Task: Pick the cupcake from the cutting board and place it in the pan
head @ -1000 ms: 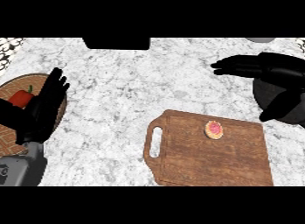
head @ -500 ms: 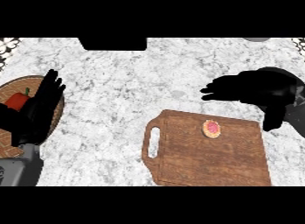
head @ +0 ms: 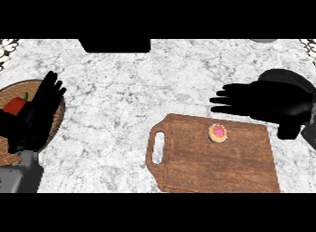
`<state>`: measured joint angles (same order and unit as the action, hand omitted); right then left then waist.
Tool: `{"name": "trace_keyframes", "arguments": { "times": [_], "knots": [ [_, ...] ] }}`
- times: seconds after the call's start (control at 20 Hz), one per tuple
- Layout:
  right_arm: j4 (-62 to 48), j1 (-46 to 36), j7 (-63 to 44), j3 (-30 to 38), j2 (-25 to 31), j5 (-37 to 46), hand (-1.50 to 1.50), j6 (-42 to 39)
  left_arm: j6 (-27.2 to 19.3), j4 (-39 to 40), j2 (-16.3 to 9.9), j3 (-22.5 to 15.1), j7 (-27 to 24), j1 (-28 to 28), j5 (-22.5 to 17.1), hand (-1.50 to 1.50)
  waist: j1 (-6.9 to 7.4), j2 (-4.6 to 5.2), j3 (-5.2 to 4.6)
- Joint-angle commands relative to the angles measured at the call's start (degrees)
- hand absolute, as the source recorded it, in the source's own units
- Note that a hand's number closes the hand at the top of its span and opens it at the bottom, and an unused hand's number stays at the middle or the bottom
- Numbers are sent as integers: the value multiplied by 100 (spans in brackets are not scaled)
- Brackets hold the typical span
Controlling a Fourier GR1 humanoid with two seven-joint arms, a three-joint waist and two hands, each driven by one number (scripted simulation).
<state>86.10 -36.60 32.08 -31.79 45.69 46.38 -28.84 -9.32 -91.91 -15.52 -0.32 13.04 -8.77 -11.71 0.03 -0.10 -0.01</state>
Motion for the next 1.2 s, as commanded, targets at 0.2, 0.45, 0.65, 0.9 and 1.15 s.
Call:
{"name": "trace_keyframes", "arguments": {
  "times": [0.2, 0.45, 0.65, 0.9, 1.15],
  "knots": [
    [402, 354, -91, 170, -694, 610, -150, -393, 28, -44, 111, 130, 189, -123, 111, 0, 18, 9, 1],
    [1062, 799, -978, 19, -1061, 1036, -150, -775, 186, 438, 189, 224, -106, -251, 158, 0, -29, 9, -2],
    [588, 854, -633, 315, -1253, 1483, -150, -455, 350, 257, 228, 269, -350, 90, 241, 0, 14, 12, 0],
    [105, 792, -252, 419, -1462, 1833, -150, -353, 431, 389, 333, 337, -387, 70, 245, 0, 14, 16, 0],
    [-730, 547, -15, 439, -1685, 2236, -150, -174, 421, -205, 239, 376, 135, 147, 242, 0, 47, 15, 1]
  ]
}}
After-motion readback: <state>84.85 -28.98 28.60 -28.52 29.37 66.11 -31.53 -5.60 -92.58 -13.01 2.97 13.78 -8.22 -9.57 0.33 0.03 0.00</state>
